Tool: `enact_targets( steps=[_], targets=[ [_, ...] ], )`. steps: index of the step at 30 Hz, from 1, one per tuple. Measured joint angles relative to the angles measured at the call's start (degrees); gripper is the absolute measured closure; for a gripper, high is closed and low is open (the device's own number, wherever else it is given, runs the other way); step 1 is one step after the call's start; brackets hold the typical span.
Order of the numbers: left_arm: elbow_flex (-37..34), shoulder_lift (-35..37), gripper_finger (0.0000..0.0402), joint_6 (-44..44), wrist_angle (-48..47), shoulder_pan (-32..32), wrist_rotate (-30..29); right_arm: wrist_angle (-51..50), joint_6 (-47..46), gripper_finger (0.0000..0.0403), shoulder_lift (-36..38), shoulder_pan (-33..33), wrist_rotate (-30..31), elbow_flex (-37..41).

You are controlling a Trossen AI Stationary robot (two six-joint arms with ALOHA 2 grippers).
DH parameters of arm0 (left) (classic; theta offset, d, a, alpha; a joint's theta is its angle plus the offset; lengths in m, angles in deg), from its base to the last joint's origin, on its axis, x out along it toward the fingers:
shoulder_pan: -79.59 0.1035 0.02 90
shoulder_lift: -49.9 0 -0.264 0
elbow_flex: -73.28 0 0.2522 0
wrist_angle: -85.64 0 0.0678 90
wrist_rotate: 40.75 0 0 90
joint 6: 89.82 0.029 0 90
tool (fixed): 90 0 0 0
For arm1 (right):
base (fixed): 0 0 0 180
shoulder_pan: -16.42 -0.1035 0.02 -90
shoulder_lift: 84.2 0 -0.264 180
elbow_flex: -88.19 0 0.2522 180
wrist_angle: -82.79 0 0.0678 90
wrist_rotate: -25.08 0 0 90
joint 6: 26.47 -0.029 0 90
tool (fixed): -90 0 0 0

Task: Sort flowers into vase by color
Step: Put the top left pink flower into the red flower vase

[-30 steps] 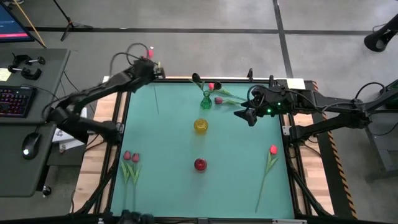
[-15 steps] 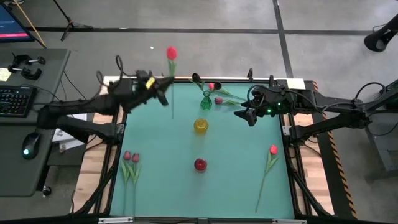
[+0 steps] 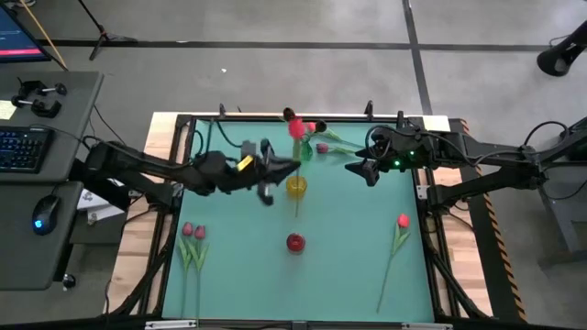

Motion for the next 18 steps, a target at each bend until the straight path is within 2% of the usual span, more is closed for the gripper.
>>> enact_targets(
  steps=[7,11,14,18],
  targets=[
    [0.07,-1.46,0.0401,-4.15,-1.74,-6.66,-0.77,0.1,0.15,0.0078,0.02,0.0,0.01,0.0],
    [0.07,-4.98,0.0401,-1.82,1.65,-10.35,-9.21,0.46,0.46,0.0078,0.02,0.02,0.02,0.0],
    [0.07,-9.4,0.0401,-0.41,8.11,-12.16,-16.65,0.59,1.94,0.0078,0.02,0.0,0.02,0.0],
    [0.04,-14.42,0.0401,3.42,17.2,-13.78,-23.35,0.57,4.4,0.0078,0.02,0.0,-0.01,0.0]
  ],
)
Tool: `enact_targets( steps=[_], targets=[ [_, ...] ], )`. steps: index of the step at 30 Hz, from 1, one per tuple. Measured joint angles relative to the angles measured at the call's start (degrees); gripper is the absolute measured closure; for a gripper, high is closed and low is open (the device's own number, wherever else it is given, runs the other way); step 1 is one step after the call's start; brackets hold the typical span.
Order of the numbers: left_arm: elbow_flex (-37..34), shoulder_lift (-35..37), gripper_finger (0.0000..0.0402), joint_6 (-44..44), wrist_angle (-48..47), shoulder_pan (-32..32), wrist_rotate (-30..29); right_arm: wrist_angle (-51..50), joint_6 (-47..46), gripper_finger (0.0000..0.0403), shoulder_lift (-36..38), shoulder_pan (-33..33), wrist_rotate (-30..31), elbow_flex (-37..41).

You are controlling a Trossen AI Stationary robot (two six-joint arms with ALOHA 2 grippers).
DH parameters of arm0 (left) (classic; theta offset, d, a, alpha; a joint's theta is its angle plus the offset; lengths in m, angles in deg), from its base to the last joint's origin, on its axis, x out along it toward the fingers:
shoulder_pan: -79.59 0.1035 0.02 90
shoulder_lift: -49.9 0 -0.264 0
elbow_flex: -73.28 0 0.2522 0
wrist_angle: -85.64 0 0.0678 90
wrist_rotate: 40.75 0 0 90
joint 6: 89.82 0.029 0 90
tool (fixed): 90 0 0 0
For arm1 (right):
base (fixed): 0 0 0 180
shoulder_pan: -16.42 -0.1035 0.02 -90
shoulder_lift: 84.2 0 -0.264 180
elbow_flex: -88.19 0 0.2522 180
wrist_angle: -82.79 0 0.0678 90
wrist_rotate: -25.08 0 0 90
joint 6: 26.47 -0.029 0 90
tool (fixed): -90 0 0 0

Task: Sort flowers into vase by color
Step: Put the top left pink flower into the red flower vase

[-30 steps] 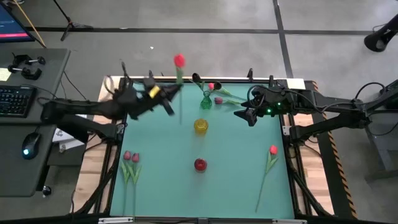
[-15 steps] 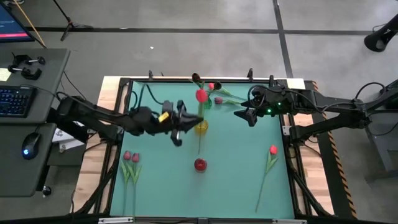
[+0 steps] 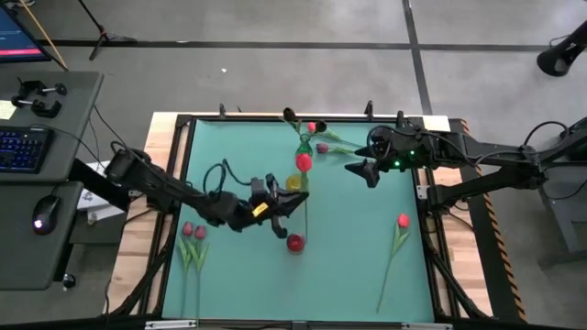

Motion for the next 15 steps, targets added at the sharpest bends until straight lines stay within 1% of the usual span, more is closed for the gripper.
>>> enact_targets(
  steps=[3,7,11,13,15],
  targets=[
    [0.0,-1.07,0.0401,4.57,3.7,-1.36,-4.26,0.0,0.8,0.0078,0.0,0.0,-0.73,0.0],
    [0.03,0.49,0.0401,11.71,4.19,-3.88,-6.19,0.02,1.34,0.0078,0.0,-0.02,-2.49,0.0],
    [0.07,2.43,0.0401,17.81,1.05,-7.41,-13.73,0.02,1.35,0.0078,0.0,-0.02,-3.16,0.0],
    [0.07,2.55,0.0401,18.33,0.71,-8.04,-14.69,0.04,1.34,0.0078,0.0,-0.02,-3.17,0.0],
    [0.07,2.32,0.0401,17.9,0.74,-7.68,-12.96,0.04,1.34,0.0078,0.0,-0.02,-3.18,0.0]
  ],
)
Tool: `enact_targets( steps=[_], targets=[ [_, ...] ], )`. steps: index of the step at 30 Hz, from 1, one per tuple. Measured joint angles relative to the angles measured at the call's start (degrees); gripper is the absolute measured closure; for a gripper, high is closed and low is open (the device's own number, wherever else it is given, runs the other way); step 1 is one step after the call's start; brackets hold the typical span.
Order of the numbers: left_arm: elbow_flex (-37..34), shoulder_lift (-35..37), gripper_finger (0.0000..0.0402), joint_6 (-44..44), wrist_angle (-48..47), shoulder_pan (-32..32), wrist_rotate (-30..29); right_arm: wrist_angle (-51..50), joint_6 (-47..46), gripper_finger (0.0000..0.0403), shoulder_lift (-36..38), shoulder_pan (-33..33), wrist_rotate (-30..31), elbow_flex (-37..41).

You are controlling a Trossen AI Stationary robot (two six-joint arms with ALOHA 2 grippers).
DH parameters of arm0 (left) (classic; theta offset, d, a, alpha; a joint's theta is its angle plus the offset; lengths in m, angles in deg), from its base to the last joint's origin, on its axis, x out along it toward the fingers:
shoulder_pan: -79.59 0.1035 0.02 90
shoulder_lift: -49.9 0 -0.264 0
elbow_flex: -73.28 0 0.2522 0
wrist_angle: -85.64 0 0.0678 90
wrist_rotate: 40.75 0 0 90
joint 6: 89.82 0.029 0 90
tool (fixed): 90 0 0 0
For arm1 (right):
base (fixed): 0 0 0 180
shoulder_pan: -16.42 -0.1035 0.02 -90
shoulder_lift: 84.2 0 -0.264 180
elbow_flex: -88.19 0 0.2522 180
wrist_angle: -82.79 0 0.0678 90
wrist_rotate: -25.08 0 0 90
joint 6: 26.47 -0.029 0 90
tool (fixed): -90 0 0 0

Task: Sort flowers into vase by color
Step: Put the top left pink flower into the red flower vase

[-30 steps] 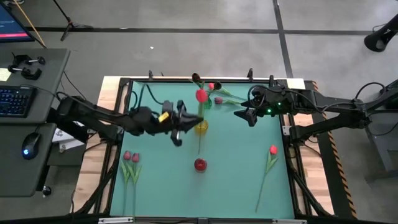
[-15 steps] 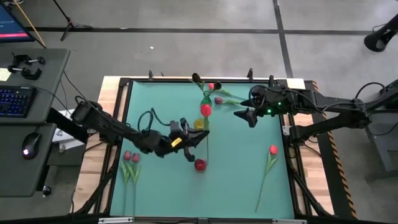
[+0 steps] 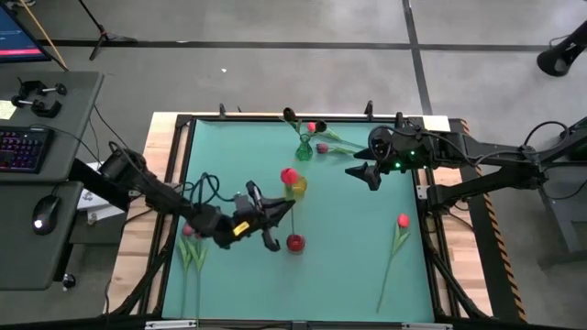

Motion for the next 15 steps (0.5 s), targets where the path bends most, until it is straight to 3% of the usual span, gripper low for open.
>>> enact_targets(
  steps=[15],
  targets=[
    [0.0,-0.46,0.0401,-0.29,-0.57,0.33,2.85,2.44,0.0,0.0078,0.0,0.0,-0.04,0.0]
  ],
)
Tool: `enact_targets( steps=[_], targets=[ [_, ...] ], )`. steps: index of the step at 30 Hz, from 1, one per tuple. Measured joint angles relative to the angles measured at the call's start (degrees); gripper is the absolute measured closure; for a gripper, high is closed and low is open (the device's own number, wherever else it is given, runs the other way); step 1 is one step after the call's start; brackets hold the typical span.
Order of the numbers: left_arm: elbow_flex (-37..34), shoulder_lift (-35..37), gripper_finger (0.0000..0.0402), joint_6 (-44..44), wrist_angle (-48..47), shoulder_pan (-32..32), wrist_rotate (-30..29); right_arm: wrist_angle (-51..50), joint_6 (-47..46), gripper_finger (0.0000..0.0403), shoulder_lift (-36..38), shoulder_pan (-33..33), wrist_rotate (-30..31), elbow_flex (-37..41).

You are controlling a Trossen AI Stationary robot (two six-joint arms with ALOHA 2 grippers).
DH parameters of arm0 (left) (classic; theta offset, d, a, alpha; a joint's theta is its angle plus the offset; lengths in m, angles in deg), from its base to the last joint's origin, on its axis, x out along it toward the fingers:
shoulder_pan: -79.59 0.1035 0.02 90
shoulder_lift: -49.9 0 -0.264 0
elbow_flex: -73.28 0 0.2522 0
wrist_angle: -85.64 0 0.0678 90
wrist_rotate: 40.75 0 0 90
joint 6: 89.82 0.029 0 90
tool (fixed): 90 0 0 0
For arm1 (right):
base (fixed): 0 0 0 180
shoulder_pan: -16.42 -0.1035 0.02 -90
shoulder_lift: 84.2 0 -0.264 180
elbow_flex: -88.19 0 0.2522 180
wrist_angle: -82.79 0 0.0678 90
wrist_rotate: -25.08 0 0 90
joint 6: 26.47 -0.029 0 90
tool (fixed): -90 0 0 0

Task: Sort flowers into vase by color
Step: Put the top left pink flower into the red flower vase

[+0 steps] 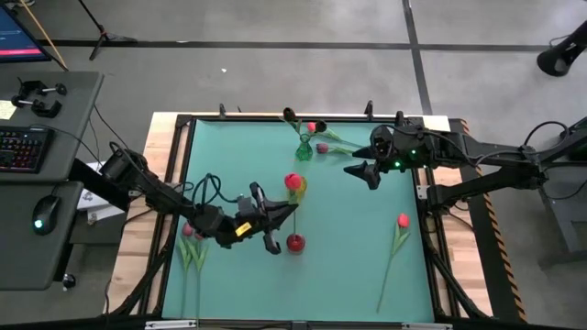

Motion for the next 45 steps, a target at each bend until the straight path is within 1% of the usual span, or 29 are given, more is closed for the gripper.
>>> enact_targets(
  steps=[3,7,21,27,29,34,36,40,45],
  targets=[
    [0.0,0.0,0.0401,-0.82,-0.29,-0.12,-0.36,1.39,0.11,0.0078,0.0,0.0,0.0,-0.01],
    [0.0,-0.03,0.0401,-2.41,-3.46,-0.16,-0.81,1.74,0.72,0.0078,0.0,0.0,0.0,-0.02],
    [0.0,-1.88,0.0401,-4.09,-2.9,2.03,-0.79,1.74,0.9,0.0078,0.0,-0.01,0.0,-0.02],
    [0.0,-1.88,0.0401,-4.2,-3.25,1.08,-0.81,1.74,1.09,0.0078,0.0,-0.02,0.0,-0.02],
    [0.0,-1.86,0.0401,-4.84,-4.72,0.17,-0.79,1.74,1.62,0.0078,0.0,-0.02,0.0,-0.02],
    [0.0,-1.87,0.0401,-9.74,-9.68,-1.25,-1.18,1.74,1.93,0.0078,0.0,-0.01,0.0,-0.02],
    [0.0,-1.86,0.0399,-10.16,-11.16,-1.25,-1.23,1.74,1.95,0.0078,0.0,-0.01,0.0,-0.02],
    [0.0,-1.88,0.0375,-10.12,-12.46,-1.2,-1.23,1.74,1.95,0.0078,0.01,-0.01,0.0,-0.02],
    [0.0,-1.74,0.0316,-10.77,-12.56,-1.84,-1.35,1.74,1.79,0.0078,0.04,-0.02,0.0,-0.02]
  ],
)
